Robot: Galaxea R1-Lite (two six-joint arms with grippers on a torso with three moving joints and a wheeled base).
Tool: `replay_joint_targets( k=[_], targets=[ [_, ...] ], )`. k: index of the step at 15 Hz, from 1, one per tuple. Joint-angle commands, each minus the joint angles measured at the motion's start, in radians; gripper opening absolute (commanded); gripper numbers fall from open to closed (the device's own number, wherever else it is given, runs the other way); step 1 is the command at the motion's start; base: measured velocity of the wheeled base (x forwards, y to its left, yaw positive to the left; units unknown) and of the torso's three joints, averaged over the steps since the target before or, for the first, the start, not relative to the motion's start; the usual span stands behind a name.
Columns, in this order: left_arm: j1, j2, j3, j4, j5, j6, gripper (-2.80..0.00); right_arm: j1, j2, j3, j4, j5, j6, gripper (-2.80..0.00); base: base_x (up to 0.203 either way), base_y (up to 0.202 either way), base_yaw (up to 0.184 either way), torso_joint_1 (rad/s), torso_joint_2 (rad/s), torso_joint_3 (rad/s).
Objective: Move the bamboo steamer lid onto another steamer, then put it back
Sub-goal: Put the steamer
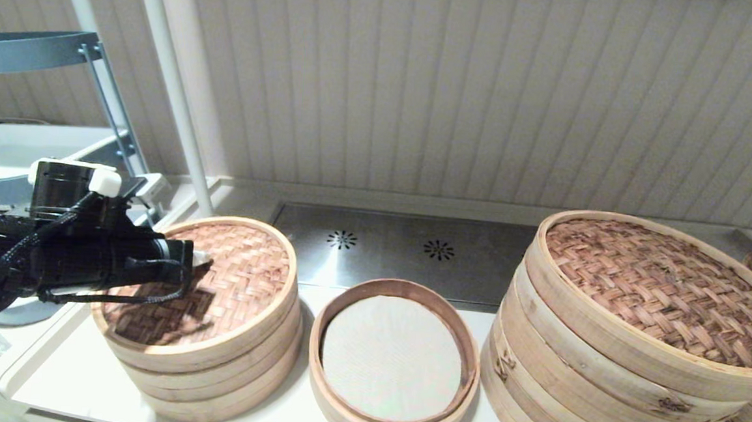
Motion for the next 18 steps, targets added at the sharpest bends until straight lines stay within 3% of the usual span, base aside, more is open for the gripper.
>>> replay_joint_targets(
  k=[1,5,18],
  targets=[
    [0.0,0.013,0.008,-0.01,-0.001,-0.001,-2.8,0.0,0.0,0.0,0.0,0.0,0.0,-2.8,0.0,0.0,0.0,0.0,0.0,0.0],
    [0.0,0.031,0.023,-0.06,-0.001,0.001,-2.8,0.0,0.0,0.0,0.0,0.0,-0.002,-2.8,0.0,0.0,0.0,0.0,0.0,0.0],
    [0.001,0.022,0.04,-0.066,0.001,0.002,-2.8,0.0,0.0,0.0,0.001,0.0,-0.001,-2.8,0.0,0.0,0.0,0.0,0.0,0.0]
  ],
)
